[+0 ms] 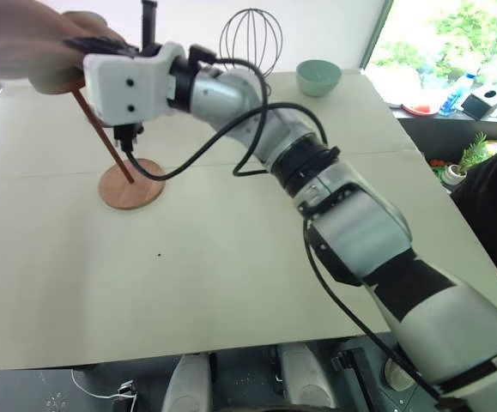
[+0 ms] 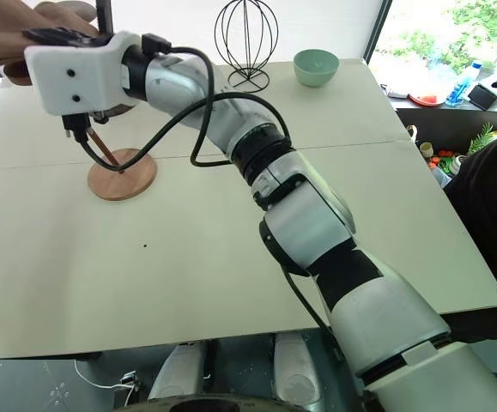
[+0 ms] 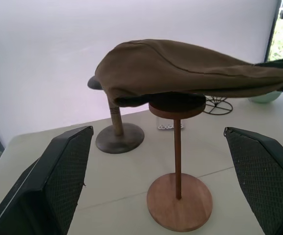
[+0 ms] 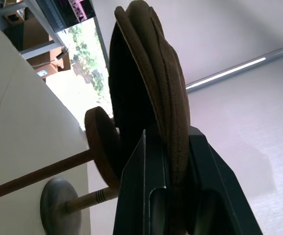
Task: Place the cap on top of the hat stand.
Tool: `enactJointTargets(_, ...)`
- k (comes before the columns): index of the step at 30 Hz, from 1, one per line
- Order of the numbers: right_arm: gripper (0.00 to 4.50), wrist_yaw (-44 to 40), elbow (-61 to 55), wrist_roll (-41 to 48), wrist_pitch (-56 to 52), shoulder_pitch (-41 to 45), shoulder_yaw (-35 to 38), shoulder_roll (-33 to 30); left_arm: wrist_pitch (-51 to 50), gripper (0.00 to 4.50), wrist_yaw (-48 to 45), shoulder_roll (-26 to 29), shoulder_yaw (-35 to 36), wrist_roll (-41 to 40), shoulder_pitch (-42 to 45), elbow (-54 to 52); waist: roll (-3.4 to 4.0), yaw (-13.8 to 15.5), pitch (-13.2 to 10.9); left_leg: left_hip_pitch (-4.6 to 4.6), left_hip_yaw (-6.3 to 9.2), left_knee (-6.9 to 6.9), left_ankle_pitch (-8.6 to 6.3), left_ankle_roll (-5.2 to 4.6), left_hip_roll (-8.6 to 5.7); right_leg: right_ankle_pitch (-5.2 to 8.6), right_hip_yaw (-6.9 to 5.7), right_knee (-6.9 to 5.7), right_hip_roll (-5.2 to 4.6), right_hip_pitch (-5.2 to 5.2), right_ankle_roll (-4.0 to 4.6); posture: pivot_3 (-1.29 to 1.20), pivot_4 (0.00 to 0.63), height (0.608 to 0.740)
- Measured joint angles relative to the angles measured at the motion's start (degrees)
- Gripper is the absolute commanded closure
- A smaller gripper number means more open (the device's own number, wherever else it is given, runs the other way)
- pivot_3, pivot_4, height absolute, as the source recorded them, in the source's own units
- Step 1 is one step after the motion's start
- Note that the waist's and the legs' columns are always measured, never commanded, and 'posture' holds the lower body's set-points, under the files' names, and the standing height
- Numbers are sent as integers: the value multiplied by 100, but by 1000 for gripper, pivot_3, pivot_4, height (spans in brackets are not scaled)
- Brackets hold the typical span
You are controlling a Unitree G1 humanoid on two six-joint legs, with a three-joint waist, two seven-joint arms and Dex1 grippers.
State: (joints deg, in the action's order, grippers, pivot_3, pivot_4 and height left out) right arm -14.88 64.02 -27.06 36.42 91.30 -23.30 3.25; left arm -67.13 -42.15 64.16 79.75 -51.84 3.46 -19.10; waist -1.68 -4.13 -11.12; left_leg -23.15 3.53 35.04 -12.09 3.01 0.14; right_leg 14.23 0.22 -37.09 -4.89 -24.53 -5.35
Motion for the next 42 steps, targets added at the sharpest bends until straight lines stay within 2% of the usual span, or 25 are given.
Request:
enactJointTargets(6, 4492, 56, 35, -365, -60, -399, -370, 66, 91, 0, 2, 0, -324, -4, 88, 133, -2, 1, 1, -2, -1, 1, 0, 0, 0, -3, 0, 0, 1, 0, -5, 0, 150, 740)
enactJointTargets(12, 4492, 66, 29, -425, -168, -506, -440, 59, 280, 0, -66, 44, -673, 2, 190, 332, -2, 1, 1, -1, 0, 2, 0, 0, 0, -6, 0, -1, 3, 0, -10, 0, 150, 740)
enactJointTargets(19, 4492, 205, 49, -416, -398, -483, -416, 53, 384, 0, 1, 113, -1104, -9, 471, 427, -2, 8, 1, -1, 2, 3, 1, 1, 0, -6, -1, -1, 3, 1, -10, 0, 150, 740)
enactJointTargets(26, 4492, 303, 105, -409, -507, -296, -406, 61, 384, 0, 108, 117, -1249, -13, 669, 427, -1, 2, 1, -1, 2, 1, 1, 1, 10, -6, -1, -1, 14, -1, -9, 0, 150, 740)
enactJointTargets(28, 3614, 274, 104, -392, -476, -292, -386, 68, 384, 0, 111, 116, -1350, -12, 692, 421, -1, 2, 1, -1, 1, 1, 1, 1, 14, -7, -1, -1, 17, -1, -9, 0, 150, 740)
enactJointTargets(29, 3310, 238, 104, -356, -468, -298, -372, 77, 384, 0, 108, 116, -1364, -11, 689, 418, -2, 2, 1, -2, 1, 1, 1, 1, 15, -7, -1, -1, 18, -1, -9, 0, 150, 740)
enactJointTargets(34, 900, 153, 35, -287, -445, -375, -321, 92, 384, 0, 110, 116, -1380, -14, 712, 367, -2, 2, 1, -1, 1, 1, 1, 1, 18, -7, -1, 0, 21, -1, -8, 0, 150, 740)
enactJointTargets(42, 900, -432, -1136, -149, -300, -1063, -322, -209, 387, 0, 149, 196, -2056, -264, 1085, 270, -5, 19, 2, -4, 0, 5, 1, 1, 19, -9, -2, -1, 21, 0, -9, 0, 150, 740)
